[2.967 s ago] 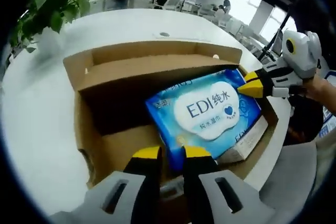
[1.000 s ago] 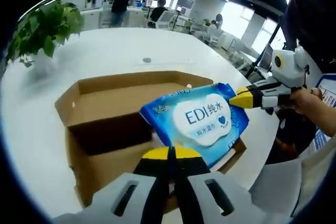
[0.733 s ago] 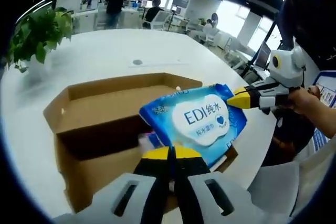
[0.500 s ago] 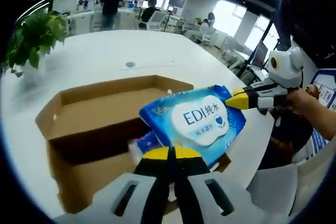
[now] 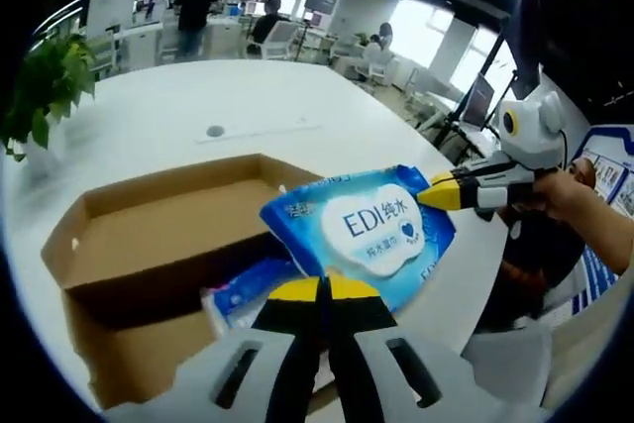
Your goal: Operate the shoe box by opening the lid, removing the specified soft item, and placing it in the target area until the item is outside and the box remains undamaged.
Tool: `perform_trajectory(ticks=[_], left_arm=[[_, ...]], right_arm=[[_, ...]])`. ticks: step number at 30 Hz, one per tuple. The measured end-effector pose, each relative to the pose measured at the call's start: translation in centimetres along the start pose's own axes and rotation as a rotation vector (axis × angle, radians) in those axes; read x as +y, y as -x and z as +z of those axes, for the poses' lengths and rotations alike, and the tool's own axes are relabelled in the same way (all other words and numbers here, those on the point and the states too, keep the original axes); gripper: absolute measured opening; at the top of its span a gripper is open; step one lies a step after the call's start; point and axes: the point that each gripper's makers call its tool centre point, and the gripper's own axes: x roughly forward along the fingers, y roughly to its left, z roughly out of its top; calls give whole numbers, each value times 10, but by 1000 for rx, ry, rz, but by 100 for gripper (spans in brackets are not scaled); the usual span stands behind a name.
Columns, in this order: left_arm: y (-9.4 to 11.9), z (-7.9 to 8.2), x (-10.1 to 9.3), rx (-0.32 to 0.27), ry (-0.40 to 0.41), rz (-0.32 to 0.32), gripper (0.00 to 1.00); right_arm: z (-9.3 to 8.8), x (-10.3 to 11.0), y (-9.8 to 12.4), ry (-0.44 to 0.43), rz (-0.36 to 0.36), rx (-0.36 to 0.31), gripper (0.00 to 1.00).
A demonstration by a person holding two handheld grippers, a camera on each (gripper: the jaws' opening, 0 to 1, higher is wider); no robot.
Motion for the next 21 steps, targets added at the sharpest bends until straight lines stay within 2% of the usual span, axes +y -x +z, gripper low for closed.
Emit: perform_trajectory(ticks=[21], left_arm=[[-44, 16, -49, -5, -36, -46, 0]], right_arm=[[-17, -60, 26, -29, -75, 29, 0]])
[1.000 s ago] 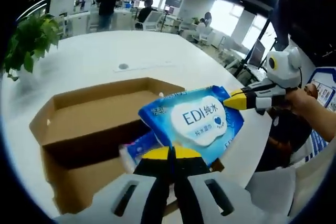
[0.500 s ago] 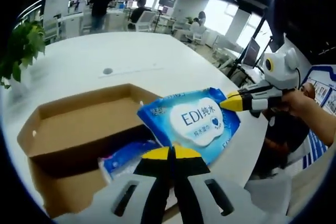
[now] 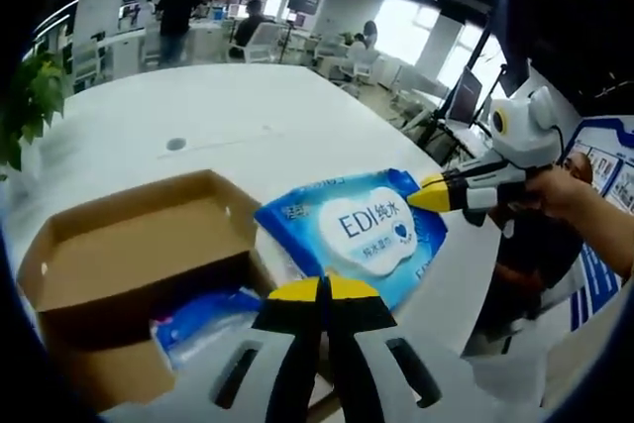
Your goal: Operate the shoe box by opening the lid, removing the specified soft item, and placing it in the target area until the item is outside and the box remains undamaged.
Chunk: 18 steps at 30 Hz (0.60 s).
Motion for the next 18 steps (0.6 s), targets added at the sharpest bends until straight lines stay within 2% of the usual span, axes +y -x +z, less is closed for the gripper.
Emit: perform_trajectory(ticks=[8, 18], left_arm=[[-21, 2, -6, 23, -17, -7, 0], [-45, -3, 0, 83, -50, 4, 0]], right_arm=[[-8, -20, -5, -20, -22, 17, 0], [-17, -36, -25, -32, -30, 41, 0]])
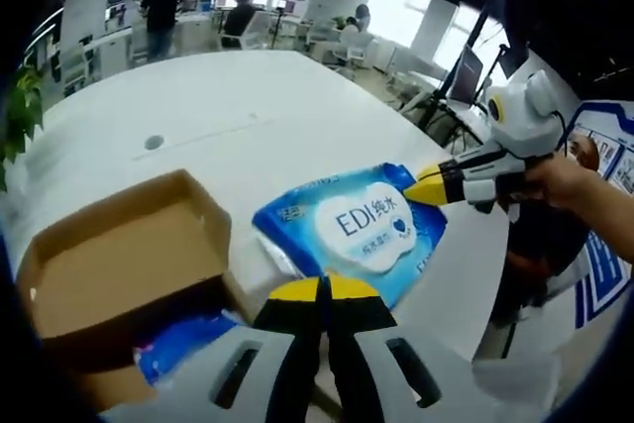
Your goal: Operate the shoe box by opening the lid, removing the specified soft item, and placing it in the target area until the item is outside and the box remains undamaged.
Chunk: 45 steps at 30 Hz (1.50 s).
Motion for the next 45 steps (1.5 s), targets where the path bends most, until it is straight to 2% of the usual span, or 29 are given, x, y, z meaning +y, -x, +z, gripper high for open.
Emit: perform_trajectory(ticks=[15, 25, 45], left_arm=[[-30, -11, 12, 99, -74, 35, 0], [-37, -13, 13, 139, -142, 55, 0], [-44, -25, 20, 194, -294, 106, 0]], right_arm=[[-16, -15, -35, -7, 1, 41, 0], [-27, -20, -48, -21, 4, 59, 0], [-27, -22, -54, -66, 1, 37, 0]])
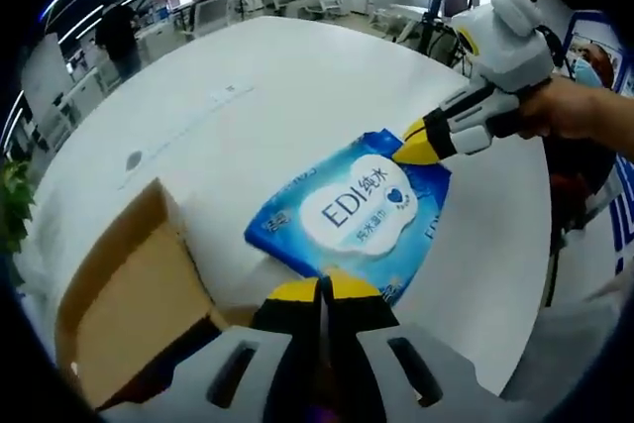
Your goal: Operate the shoe box by opening the lid, removing the specified soft item, and placing it in the target area until the item is outside and the box remains undamaged.
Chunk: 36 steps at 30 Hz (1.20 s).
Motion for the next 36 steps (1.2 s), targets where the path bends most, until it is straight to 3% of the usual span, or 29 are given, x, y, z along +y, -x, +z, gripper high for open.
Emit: perform_trajectory(ticks=[4, 15, 17, 23, 36], left_arm=[[2, 0, 0, -8, -29, 16, 0], [17, 9, 0, -65, -11, -2, 6], [21, 10, -1, -75, -6, -6, 8], [32, 11, -1, -106, 14, -11, 12], [61, 5, 0, -159, 53, -22, 19]], right_arm=[[0, -1, 0, -18, -1, -6, 0], [6, 2, 7, 52, -21, -46, 5], [7, 1, 10, 94, -31, -52, 7], [12, 3, 23, 112, -37, -75, 13], [19, 22, 49, 206, -31, -87, 20]])
